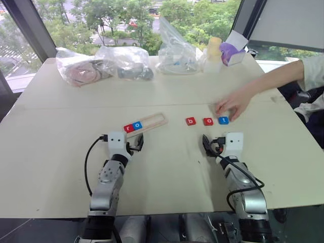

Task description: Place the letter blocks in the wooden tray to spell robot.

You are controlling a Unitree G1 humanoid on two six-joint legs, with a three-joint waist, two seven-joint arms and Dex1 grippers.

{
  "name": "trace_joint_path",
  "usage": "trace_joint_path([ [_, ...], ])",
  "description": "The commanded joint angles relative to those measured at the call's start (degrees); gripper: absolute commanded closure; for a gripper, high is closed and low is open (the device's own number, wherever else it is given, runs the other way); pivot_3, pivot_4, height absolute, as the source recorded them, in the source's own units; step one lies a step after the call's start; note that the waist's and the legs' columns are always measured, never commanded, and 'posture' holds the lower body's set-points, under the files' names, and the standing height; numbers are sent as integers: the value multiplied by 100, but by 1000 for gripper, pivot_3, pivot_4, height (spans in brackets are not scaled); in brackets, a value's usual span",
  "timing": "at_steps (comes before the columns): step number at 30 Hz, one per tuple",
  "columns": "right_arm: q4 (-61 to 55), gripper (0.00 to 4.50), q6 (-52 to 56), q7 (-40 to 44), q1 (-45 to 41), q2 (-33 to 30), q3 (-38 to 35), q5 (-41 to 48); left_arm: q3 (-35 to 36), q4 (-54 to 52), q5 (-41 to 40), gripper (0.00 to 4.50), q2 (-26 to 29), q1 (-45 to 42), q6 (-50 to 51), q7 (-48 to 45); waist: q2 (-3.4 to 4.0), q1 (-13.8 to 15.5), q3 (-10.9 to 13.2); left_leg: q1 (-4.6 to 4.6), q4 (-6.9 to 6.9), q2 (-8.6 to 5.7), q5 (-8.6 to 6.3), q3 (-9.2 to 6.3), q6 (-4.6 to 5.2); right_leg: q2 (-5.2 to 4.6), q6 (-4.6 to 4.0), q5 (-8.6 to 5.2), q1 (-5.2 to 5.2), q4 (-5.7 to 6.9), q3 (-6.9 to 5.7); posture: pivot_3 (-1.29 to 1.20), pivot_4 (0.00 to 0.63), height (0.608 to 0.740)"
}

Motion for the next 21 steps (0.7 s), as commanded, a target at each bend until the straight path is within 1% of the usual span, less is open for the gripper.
trace_joint_path([
  [1, 148, 30, 221, 76, 168, 4, 136, -1, -188, 54, -13, 0, -43, 159, 150, -31, 0, 3, 0, 0, -4, 0, 1, 0, 1, 0, 1, -1, -2, 0, 0, 0, 150, 740],
  [13, -168, 30, 324, 90, 398, -10, 208, -12, -203, -280, -91, 0, -29, 472, 190, -83, 0, 19, 0, 0, -19, -2, 3, 0, 5, -1, 5, -2, -7, 0, 0, 0, 150, 740],
  [21, -68, 30, 305, 62, 281, 11, 214, -19, -204, -348, -65, 0, -12, 539, 197, -40, 0, 60, 0, 0, -21, -2, -2, 3, 6, 2, 2, -2, -10, 0, -2, 0, 150, 740],
])
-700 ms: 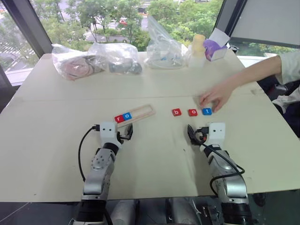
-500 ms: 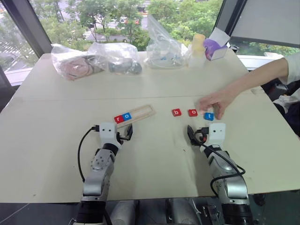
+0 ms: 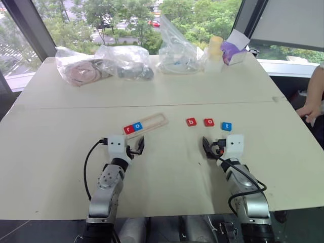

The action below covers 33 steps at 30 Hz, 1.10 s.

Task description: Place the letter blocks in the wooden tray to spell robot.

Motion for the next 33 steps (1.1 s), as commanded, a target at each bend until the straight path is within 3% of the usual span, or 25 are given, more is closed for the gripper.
trace_joint_path([
  [1, 235, 30, 194, 36, 63, 52, 131, 5, -86, 84, -36, 0, -15, 121, 111, -1, 0, 0, 0, 0, 0, 0, 0, 0, 0, 0, 0, 0, 0, 0, 0, 0, 150, 740],
  [14, 336, 30, 91, 62, -17, 84, 185, -52, 0, 158, -72, 0, 64, 92, 35, -20, 0, -3, -2, 9, 4, 1, 1, 2, 0, 5, -1, 1, 5, 5, 1, 0, 150, 740],
  [20, -235, 30, 155, 417, 60, -258, 464, -157, 31, -83, -68, 0, 363, 67, 8, -249, 2, -7, 0, 10, 2, 1, 1, 3, 0, 7, -7, 6, 1, 9, 2, 0, 150, 740],
  [23, -738, 30, 494, 932, -65, -759, 547, 12, 149, -396, -370, 0, 830, -153, 314, -752, 15, -19, 15, 0, 1, 2, 2, 3, -1, 10, -8, 9, -11, 13, 2, 0, 150, 740],
  [28, -1537, 30, 1474, 2311, -583, -1944, 479, 867, 416, -723, -1215, 0, 2113, -642, 1036, -2144, 38, 2, 95, -19, 15, -1, 7, 4, -3, 14, -18, 13, -27, 24, -1, 0, 150, 740],
  [33, -1732, 30, 1755, 3687, -1040, -3289, 457, 1372, 519, 267, -1576, 0, 3460, -1365, 970, -3839, 37, 24, 114, -24, 15, -4, 7, 5, -2, 10, -3, 19, -28, 20, -8, 0, 150, 740],
])
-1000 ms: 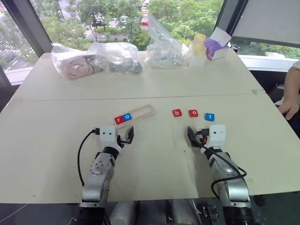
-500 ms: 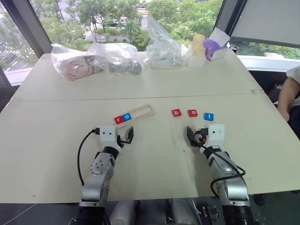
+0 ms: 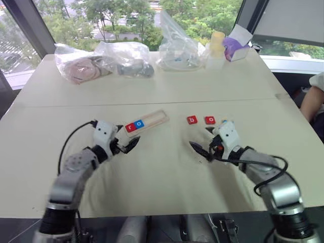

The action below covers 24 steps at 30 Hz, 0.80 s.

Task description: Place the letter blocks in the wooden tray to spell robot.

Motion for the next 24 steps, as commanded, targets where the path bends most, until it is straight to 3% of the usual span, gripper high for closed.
trace_joint_path([
  [1, -245, 30, -45, 857, -215, -662, -69, 255, 140, 759, -173, 0, 641, -494, -192, -1073, 1, 20, 5, -1, -3, 0, 0, -1, 0, 0, 0, 0, -1, -2, -2, 0, 150, 740],
  [4, -284, 30, -49, 1031, -368, -887, -75, 358, 16, 1345, -149, 0, 1009, -896, -372, -1721, -13, 22, 18, -4, -3, 1, -1, -1, 2, -1, 2, 1, -3, -4, -4, 0, 150, 740],
  [8, -419, 30, 10, 925, -583, -792, -9, 375, -432, 2754, 357, 0, 1286, -1833, -1341, -2717, -33, 31, 45, -9, 0, 0, -1, 2, 1, -6, 2, 3, -6, -3, -3, 0, 150, 740],
  [14, -819, 30, 169, 751, -536, -675, 86, 486, -734, 4146, 657, 0, 1047, -2653, -2125, -3431, -35, 26, 45, -25, 1, -5, 0, 4, 0, -14, 5, 7, -23, 1, -1, 0, 150, 740],
  [17, -989, 30, 237, 607, -508, -620, 96, 487, -872, 4922, 862, 0, 869, -3097, -2458, -3684, -36, 25, 45, -79, 35, -5, 11, 2, -18, -8, 7, 8, -76, 27, -3, 0, 150, 740],
  [24, -1151, 30, 375, 388, -470, -578, 92, 501, -953, 5953, 1192, 0, 482, -3603, -3045, -3738, -40, 18, 47, -102, 100, -11, -2, 10, 6, -8, 17, 15, -93, 81, 1, 0, 150, 740],
])
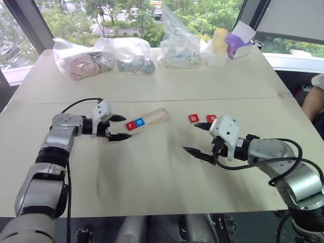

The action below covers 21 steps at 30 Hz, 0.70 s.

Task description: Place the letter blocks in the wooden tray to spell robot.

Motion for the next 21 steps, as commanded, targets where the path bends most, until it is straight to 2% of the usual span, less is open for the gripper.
trace_joint_path([
  [1, -303, 30, 48, -102, 22, 17, -40, 58, 2, 354, 175, 0, -96, -250, -380, -4, 0, 2, 0, 2, 0, 0, 0, 0, 0, 0, 0, 0, 1, 3, 0, 0, 150, 740],
  [12, -460, 30, 208, -210, 17, 25, -47, 139, 6, 1433, 641, 0, -463, -595, -1162, 486, -1, -3, -1, 5, 20, 1, 2, -2, -1, 5, 1, 6, 3, 21, -1, 0, 150, 740],
  [21, -499, 30, 234, -272, 26, 6, -41, 149, -120, 1864, 863, 0, -486, -549, -1185, 428, 0, -16, -5, 7, 73, 1, -2, -2, 6, 10, 11, 20, 29, 28, -1, 0, 150, 740],
])
